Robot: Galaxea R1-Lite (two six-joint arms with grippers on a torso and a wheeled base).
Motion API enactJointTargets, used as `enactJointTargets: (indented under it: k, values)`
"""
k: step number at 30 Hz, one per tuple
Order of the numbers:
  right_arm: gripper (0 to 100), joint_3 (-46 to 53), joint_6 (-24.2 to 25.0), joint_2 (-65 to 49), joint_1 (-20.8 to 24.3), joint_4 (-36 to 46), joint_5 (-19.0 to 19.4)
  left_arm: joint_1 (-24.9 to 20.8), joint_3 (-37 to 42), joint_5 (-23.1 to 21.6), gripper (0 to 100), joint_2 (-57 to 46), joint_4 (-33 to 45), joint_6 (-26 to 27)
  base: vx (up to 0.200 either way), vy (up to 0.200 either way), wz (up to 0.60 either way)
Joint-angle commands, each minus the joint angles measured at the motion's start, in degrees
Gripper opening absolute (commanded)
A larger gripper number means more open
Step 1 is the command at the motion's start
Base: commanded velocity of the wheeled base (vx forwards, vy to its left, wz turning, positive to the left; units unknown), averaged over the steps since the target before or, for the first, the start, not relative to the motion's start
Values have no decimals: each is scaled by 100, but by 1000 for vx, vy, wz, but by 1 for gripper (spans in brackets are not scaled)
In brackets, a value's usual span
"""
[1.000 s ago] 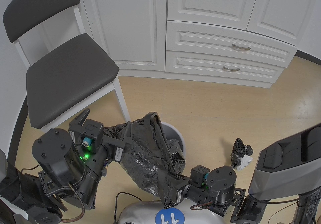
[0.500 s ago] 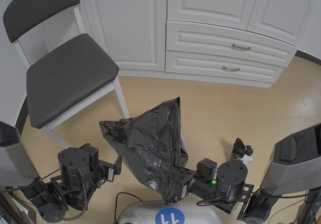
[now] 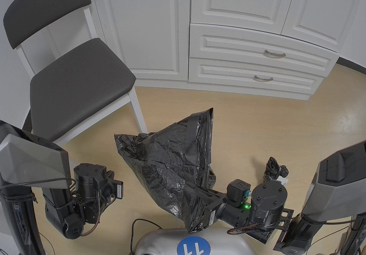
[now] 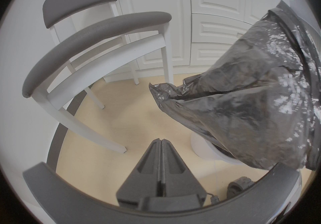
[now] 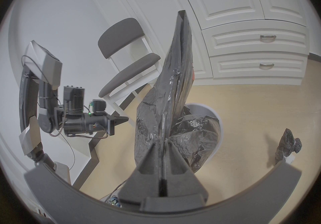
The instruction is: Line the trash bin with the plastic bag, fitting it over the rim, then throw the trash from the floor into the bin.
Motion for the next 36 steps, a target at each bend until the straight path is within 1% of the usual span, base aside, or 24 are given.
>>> enactJointTargets:
  k: [1,3,4,5,7,8,9,10,14,19,23,25,27,29,33,35,36]
  values:
    - [0,138,-115,-241,14,-102,0,392,-498,-65,0,343,-10,34,0,0,0]
    - [0,174,-168,-347,22,-102,-9,559,-683,-74,0,351,-10,104,0,0,0]
    - [0,174,-168,-355,22,-102,-9,568,-692,-74,0,351,-10,113,0,0,0]
    - [0,200,-194,-566,22,47,-9,744,-885,-162,0,334,-10,175,0,0,0]
    - [0,209,-194,-839,40,452,-9,840,-1061,-232,0,307,-1,183,0,0,0]
    - [0,209,-194,-839,40,452,-9,840,-1061,-232,0,307,-1,183,0,0,0]
    - [0,191,-194,-1155,66,917,0,884,-1175,-250,0,299,-1,175,0,0,0]
    - [0,174,-185,-1313,75,1164,0,884,-1210,-250,0,290,-10,175,0,0,0]
    - [0,121,-159,-1674,154,1726,0,858,-1219,-259,0,255,-10,113,0,0,0]
    - [0,86,-142,-1621,172,1796,-9,753,-1175,-259,0,17,-10,-36,0,0,0]
    - [0,-2,-115,-1489,172,1779,-26,621,-1052,-250,0,35,-1,-45,0,0,0]
    - [0,-29,-115,-1454,172,1779,-96,612,-982,-250,0,53,-1,-45,0,0,0]
    - [0,-81,-106,-1445,163,1788,-246,621,-876,-250,0,96,-1,-54,0,0,0]
    - [0,-90,-106,-1454,163,1788,-255,638,-876,-250,0,158,-1,-54,0,0,0]
    - [0,-90,-106,-1463,172,1796,-255,647,-1070,-259,0,474,-1,-63,0,0,0]
    - [0,-81,-106,-1454,172,1796,-255,603,-1369,-267,0,782,-1,-63,0,0,0]
    - [0,-73,-106,-1463,172,1796,-255,524,-1650,-259,0,1019,-1,-63,0,0,0]
